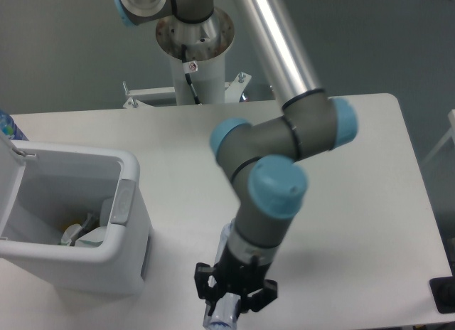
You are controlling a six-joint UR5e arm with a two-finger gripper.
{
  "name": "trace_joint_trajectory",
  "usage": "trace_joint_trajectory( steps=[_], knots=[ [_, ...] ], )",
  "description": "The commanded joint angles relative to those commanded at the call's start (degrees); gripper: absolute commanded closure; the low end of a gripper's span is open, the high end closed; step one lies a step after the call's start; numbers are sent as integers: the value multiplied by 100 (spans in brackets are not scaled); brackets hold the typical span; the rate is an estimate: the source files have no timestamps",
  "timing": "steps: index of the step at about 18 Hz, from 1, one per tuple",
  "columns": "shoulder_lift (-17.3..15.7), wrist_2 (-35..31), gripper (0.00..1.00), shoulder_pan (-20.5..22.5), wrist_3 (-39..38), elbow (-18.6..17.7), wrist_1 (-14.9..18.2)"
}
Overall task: Place the trash in the trash can
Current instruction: 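Carry the bottle over the white bin and lower it inside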
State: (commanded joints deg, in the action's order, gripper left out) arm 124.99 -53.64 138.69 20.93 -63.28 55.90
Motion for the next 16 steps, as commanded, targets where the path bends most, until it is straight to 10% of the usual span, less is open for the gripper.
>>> trace_joint_trajectory(
  steps=[9, 16],
  knots=[
    [-1064, 1891, 77, 132, -344, 167, -70],
    [-986, 2385, 77, -166, -826, 334, -123]
  ],
)
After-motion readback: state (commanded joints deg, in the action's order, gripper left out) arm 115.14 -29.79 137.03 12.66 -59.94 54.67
